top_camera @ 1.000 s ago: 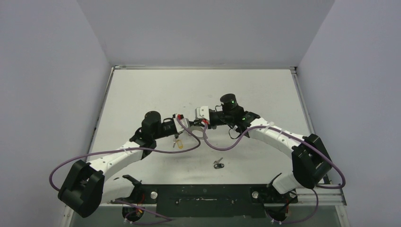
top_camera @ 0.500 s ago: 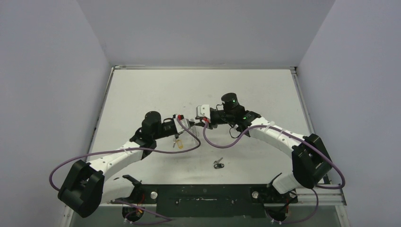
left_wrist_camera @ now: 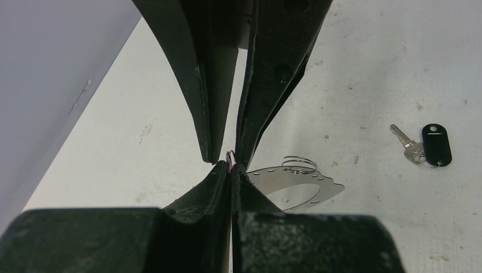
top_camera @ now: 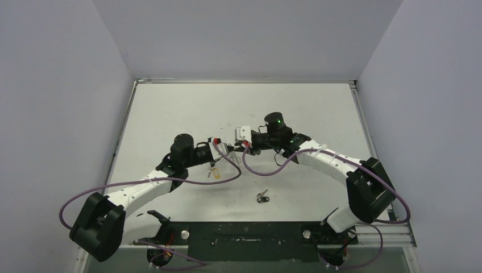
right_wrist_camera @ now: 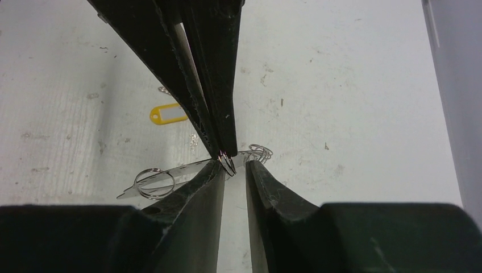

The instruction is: Put the keys on the keyring

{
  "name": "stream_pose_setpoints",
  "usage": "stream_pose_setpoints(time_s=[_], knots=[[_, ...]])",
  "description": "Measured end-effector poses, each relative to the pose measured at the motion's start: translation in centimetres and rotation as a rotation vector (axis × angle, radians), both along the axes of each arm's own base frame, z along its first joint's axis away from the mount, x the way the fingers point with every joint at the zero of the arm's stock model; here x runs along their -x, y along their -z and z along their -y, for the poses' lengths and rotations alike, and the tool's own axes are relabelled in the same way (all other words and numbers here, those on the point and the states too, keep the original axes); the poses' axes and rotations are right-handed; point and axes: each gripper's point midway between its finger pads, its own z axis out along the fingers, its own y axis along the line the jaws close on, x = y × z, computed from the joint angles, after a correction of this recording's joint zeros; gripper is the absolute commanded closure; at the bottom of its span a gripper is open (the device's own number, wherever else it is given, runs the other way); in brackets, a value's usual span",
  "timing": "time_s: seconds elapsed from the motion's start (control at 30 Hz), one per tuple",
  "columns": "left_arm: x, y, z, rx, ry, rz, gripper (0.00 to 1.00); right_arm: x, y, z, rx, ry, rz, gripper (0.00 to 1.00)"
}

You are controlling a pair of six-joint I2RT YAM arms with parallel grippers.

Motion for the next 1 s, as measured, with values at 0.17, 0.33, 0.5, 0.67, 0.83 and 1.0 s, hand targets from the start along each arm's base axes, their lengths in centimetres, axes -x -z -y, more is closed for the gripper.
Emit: stream_pose_setpoints(time_s=[0.17, 0.33, 0.5, 0.67, 0.83, 1.0], knots=[[0.1, 0.0, 0.0, 0.001, 0.003, 0.0, 1.0, 0.0, 0.9, -0.1, 0.011, -0.007, -0.021, 0.78], [0.0, -0.1, 0.0, 0.002, 0.003, 0.002, 1.0, 0.2, 0.7, -0.2, 0.003, -0.016, -0.023, 0.99], [-0.1, -0.2, 0.0, 0.004, -0.003, 0.008, 1.0, 0.4, 0.7, -0.2, -0.002, -0.019, -0.046, 1.0], [-0.3, -0.5, 0.0, 0.013, -0.009, 0.02, 0.58, 0.5, 0.7, -0.2, -0.02, -0.011, -0.075, 1.0], [-0.3, -1.6, -0.6, 0.096, -0.062, 0.06, 0.48, 0.7, 1.2, 0.0, -0.064, 0.014, -0.108, 1.0], [0.5, 0.0, -1.8, 0.182, -0.106, -0.005, 0.48, 1.7, 1.6, 0.5, -0.099, 0.025, -0.151, 1.0]])
